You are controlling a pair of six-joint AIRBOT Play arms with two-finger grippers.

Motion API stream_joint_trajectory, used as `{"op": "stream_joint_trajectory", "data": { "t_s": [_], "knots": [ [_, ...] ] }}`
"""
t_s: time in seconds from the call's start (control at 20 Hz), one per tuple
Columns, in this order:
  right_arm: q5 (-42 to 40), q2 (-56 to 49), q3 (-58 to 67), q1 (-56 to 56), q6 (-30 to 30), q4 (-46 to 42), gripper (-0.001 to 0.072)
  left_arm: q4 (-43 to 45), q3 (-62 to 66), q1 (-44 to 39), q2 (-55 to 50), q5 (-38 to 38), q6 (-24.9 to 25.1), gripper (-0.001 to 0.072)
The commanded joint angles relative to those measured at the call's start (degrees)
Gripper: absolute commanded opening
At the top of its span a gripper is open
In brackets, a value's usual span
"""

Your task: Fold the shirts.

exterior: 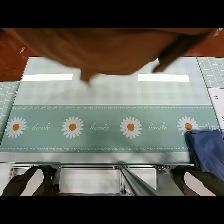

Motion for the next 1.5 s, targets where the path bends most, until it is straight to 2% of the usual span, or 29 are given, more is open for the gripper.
{"op": "stream_joint_trajectory", "data": {
  "t_s": [0.0, 0.1, 0.2, 0.35, 0.45, 0.55, 0.7, 0.9, 1.05, 1.15, 1.3, 1.4, 1.45],
  "knots": [
    [5.3, 8.1, 2.2, -0.3, 1.7, -6.8, 0.0023, 7.4, 2.2, 3.1, 12.0, 0.4, 2.6, 0.0017],
    [7.0, 11.3, 2.2, -0.3, 2.1, -6.8, 0.0023, 15.7, 2.2, 4.2, 17.6, 0.4, 1.9, 0.0018],
    [10.8, 14.0, 1.1, -0.3, 3.3, -6.9, 0.0023, 24.0, 2.2, 4.3, 21.5, 0.0, -1.1, 0.0017],
    [15.4, 19.8, -10.1, -0.3, 6.6, -6.8, 0.0023, 33.6, 2.0, 4.3, 23.5, -4.5, -6.7, 0.0018],
    [14.7, 24.9, -22.9, -0.3, 8.7, -6.4, 0.0023, 33.7, -0.7, 4.3, 23.5, -8.8, -9.7, 0.0017],
    [11.9, 29.2, -36.6, -0.3, 10.6, -6.3, 0.0023, 31.8, -6.7, 4.3, 23.0, -10.1, -10.2, 0.0017],
    [3.5, 29.6, -54.6, -0.3, 7.4, -1.5, 0.0023, 27.0, -18.8, 4.3, 18.9, -9.3, -10.0, 0.0017],
    [-11.9, 17.1, -66.3, -0.3, -3.7, 7.0, 0.0023, 14.3, -31.5, 2.4, 3.8, -4.0, -0.4, 0.0017],
    [-22.3, -0.5, -65.6, -0.3, -11.5, 13.3, 0.0023, 13.9, -31.5, -3.9, -13.1, 4.2, 1.5, 0.0017],
    [-26.8, -13.0, -61.1, -0.3, -11.8, 16.0, 0.0023, 13.9, -28.2, -7.7, -24.1, 7.7, 1.5, 0.0017],
    [-27.6, -28.5, -49.9, -0.5, -11.8, 22.8, 0.0023, 13.7, -19.7, -11.5, -37.9, 6.4, 0.2, 0.0018],
    [-27.7, -34.4, -43.6, -1.4, -10.0, 27.6, 0.0023, 13.7, -14.7, -12.6, -43.1, 5.5, -2.5, 0.0017],
    [-27.8, -36.1, -41.7, -2.1, -8.3, 30.0, 0.0027, 13.7, -12.5, -12.8, -44.7, 5.2, -4.1, 0.0041]
  ]
}}
